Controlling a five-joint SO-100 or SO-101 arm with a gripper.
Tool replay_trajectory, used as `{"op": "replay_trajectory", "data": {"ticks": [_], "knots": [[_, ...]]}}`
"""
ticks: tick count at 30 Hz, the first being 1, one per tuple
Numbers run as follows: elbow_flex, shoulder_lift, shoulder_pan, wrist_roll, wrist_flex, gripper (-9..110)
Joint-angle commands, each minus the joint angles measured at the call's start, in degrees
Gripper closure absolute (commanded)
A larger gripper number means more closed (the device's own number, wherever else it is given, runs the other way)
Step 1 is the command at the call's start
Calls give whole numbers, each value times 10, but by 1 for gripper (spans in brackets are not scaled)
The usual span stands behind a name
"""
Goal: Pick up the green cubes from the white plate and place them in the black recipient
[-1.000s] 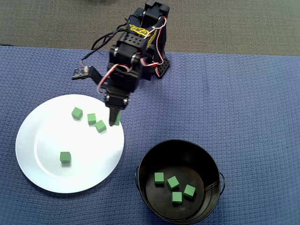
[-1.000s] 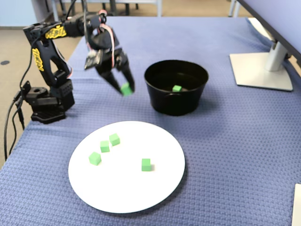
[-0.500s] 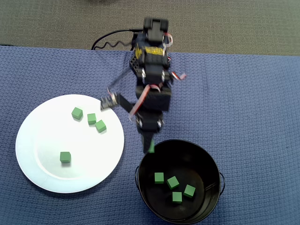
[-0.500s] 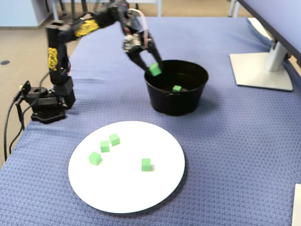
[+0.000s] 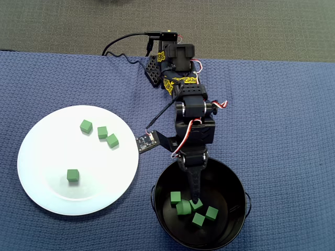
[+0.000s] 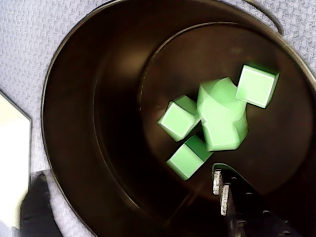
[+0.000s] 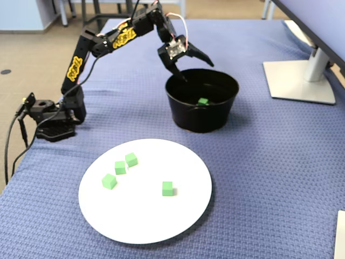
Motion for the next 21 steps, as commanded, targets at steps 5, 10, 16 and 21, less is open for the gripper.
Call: {"op": "replay_trajectory", "data": {"ticks": [5,10,16,21], "knots": [[69,126,133,-72,-11,82],[76,111,254,-223,-36,83],[73,79,374,-319,-50,83],[96,46,436,-460,-124,81]]}}
